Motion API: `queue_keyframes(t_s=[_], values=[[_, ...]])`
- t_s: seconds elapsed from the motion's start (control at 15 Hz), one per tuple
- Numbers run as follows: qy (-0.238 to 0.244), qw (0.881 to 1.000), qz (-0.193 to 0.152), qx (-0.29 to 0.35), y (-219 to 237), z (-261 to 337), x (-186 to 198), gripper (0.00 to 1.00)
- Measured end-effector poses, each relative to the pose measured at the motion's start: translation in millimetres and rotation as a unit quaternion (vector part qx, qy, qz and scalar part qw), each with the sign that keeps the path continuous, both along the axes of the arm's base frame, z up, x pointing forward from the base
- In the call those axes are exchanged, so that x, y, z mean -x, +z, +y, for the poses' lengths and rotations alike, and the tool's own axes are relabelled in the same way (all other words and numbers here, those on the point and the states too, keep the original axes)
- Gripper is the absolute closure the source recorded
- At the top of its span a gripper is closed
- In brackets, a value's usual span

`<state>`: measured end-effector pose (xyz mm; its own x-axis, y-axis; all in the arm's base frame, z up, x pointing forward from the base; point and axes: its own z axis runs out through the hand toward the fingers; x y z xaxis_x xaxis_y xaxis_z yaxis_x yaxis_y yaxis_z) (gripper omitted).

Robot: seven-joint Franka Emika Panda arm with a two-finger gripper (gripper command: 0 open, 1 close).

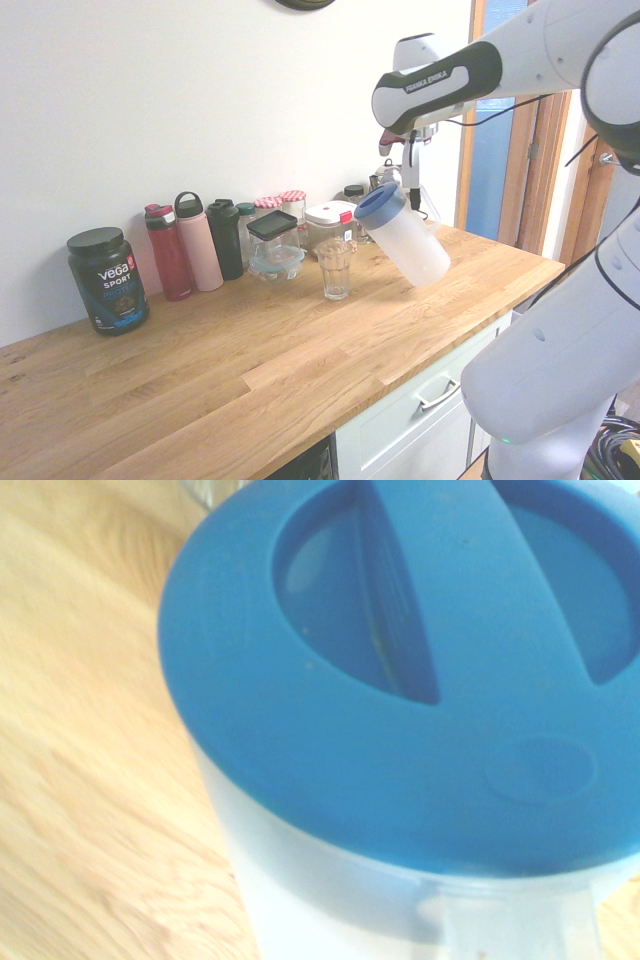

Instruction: Pour me some water

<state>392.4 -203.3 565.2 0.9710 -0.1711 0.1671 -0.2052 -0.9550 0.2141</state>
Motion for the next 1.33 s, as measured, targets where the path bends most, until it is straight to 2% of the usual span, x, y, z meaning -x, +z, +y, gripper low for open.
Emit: queue_keyframes(t_s=[0.27,0.6,1.0,1.33], values=[[0.023,0.996,0.054,0.065,-8.8,15.7,-46.1,1.0],[0.033,0.991,0.09,0.096,-21.7,44.9,-86.1,1.0],[0.038,0.981,0.121,0.149,-12.3,73.1,-99.9,1.0],[0.044,0.97,0.151,0.187,-27.4,89.1,-109.1,1.0]])
